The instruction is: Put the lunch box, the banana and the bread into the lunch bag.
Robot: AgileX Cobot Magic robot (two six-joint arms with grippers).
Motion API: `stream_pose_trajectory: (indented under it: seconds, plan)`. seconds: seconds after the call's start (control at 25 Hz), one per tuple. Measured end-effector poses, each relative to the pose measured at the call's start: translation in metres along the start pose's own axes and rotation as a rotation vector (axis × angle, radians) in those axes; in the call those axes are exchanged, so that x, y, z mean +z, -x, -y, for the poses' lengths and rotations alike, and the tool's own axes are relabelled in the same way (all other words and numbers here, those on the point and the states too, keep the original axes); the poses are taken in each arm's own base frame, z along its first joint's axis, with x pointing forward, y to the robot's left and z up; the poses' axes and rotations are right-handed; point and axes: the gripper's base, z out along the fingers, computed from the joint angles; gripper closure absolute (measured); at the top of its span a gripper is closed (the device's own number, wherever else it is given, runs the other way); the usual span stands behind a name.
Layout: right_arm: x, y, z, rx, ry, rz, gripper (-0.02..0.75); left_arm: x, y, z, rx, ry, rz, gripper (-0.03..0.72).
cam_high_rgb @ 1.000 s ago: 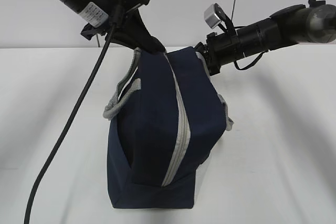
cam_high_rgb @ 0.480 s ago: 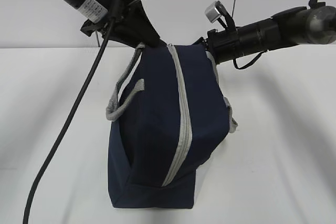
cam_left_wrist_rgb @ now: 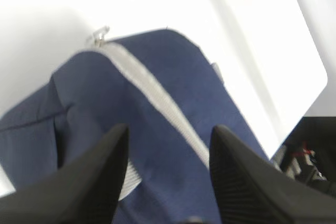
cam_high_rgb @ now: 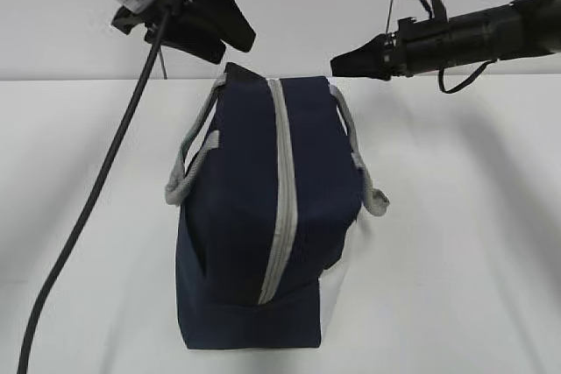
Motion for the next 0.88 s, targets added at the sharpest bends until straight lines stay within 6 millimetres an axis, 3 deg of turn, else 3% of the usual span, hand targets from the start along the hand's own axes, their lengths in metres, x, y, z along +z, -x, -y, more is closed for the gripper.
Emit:
stream_pose_trajectory:
  seconds: [0.2,0.4,0.72,0.88]
  plan:
    - [-0.021,0.016,-0.002,0.262,-0.033,0.032,0.315,-0.025,0.001,0.011,0.052,0.055,0.068,0.312]
    - [-0.029,0.023,-0.01,0.43,-0.062,-0.033,0.314,-0.039,-0.003,0.012,0.035,0.14,0.068,0.312]
    - [-0.066,0.034,-0.035,0.692,-0.38,-0.353,0.314,-0.061,-0.007,0.018,-0.019,0.219,0.097,0.312]
    - [-0.088,0.056,-0.056,0.73,-0.513,-0.362,0.315,-0.068,-0.012,0.015,-0.055,0.292,0.073,0.312]
